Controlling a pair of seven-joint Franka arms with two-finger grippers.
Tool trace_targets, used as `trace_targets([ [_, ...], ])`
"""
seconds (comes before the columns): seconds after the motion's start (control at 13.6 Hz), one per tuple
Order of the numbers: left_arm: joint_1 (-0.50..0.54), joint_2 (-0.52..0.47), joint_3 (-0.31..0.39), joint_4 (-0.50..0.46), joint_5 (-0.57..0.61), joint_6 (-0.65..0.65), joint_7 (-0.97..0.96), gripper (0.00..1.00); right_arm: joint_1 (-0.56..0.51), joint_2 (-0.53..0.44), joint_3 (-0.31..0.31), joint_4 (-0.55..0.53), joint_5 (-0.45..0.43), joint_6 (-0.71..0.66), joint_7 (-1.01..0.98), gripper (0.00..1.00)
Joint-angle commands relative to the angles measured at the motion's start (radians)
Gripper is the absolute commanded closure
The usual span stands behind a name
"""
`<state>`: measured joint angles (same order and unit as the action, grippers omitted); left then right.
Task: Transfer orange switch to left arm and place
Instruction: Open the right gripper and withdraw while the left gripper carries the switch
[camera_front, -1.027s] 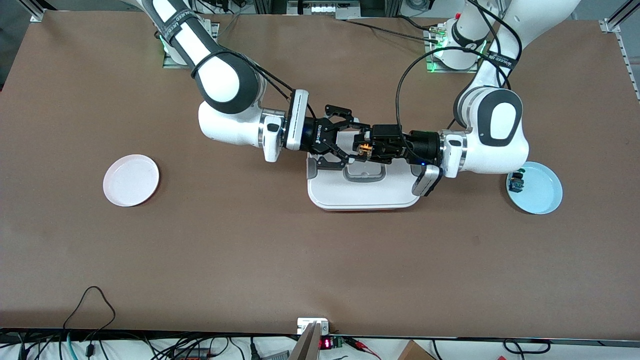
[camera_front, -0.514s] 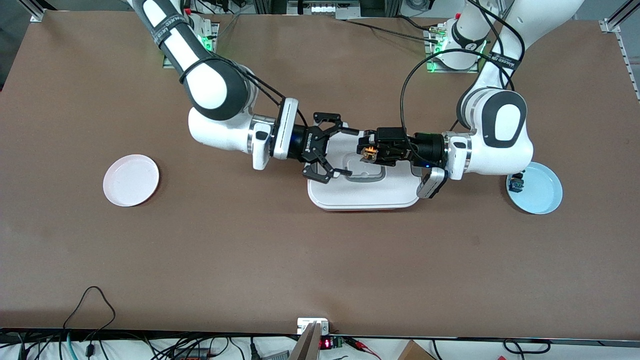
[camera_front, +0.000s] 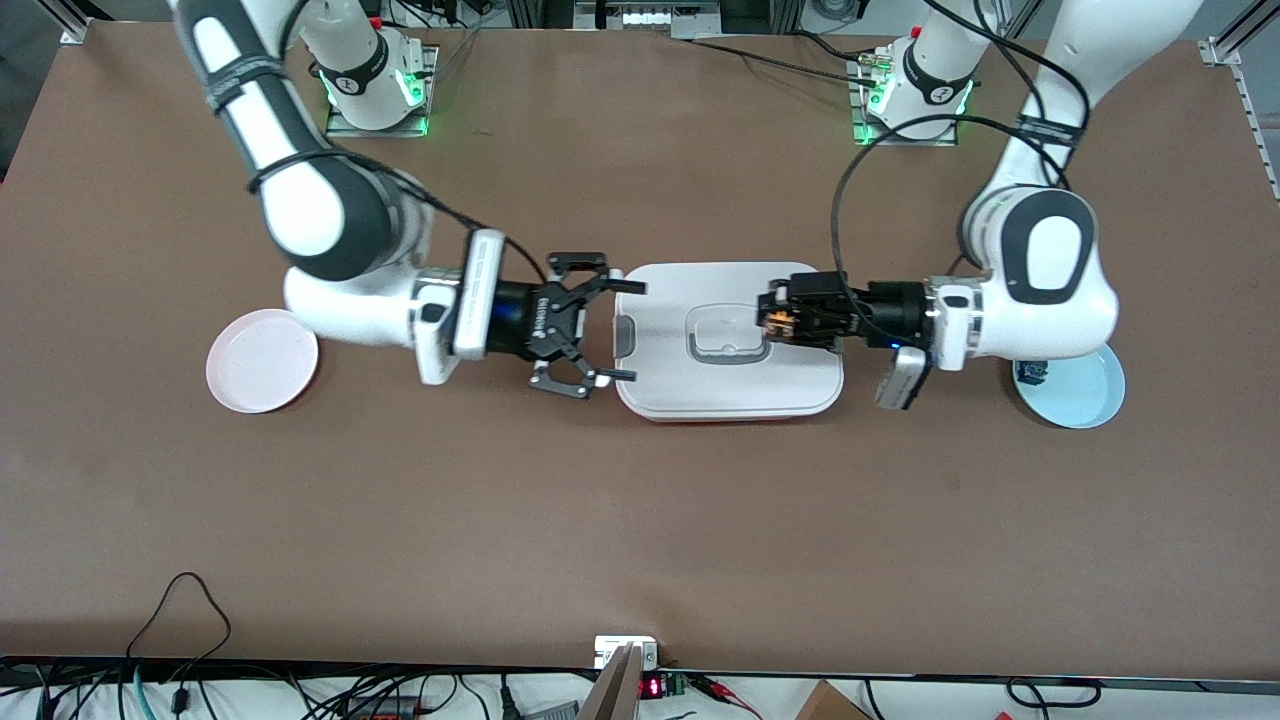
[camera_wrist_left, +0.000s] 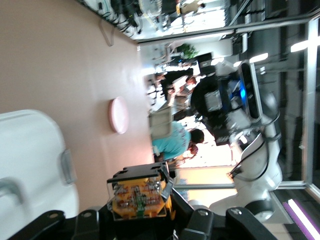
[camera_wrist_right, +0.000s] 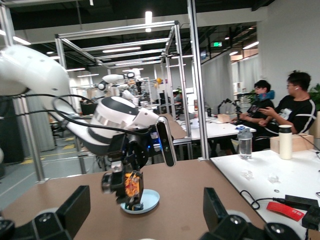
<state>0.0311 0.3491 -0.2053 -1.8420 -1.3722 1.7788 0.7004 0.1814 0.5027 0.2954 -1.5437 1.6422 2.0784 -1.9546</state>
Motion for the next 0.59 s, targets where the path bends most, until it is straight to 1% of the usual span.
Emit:
trace_targets([
  [0.0, 0.076, -0.01, 0.0, 0.006, 0.199, -0.074, 0.008, 0.8, -0.129, -0.021, 0.013, 0.008, -0.14, -0.175, 0.091, 0.0],
  [0.15, 0.128, -0.006, 0.0, 0.02, 0.37, -0.079, 0.011, 0.8, -0.213, -0.036, 0.013, 0.011, -0.226, -0.312, 0.124, 0.0],
  [0.29, 0.182, -0.001, 0.0, 0.024, 0.555, -0.081, 0.019, 0.8, -0.288, -0.055, 0.013, 0.055, -0.335, -0.438, 0.201, 0.0],
  [0.37, 0.202, 0.007, 0.001, 0.038, 0.644, -0.081, 0.017, 0.8, -0.319, -0.068, 0.013, 0.075, -0.393, -0.472, 0.259, 0.0],
  [0.51, 0.234, 0.007, 0.003, 0.056, 0.885, -0.081, 0.021, 0.8, -0.364, -0.113, 0.011, 0.1, -0.516, -0.521, 0.389, 0.0],
])
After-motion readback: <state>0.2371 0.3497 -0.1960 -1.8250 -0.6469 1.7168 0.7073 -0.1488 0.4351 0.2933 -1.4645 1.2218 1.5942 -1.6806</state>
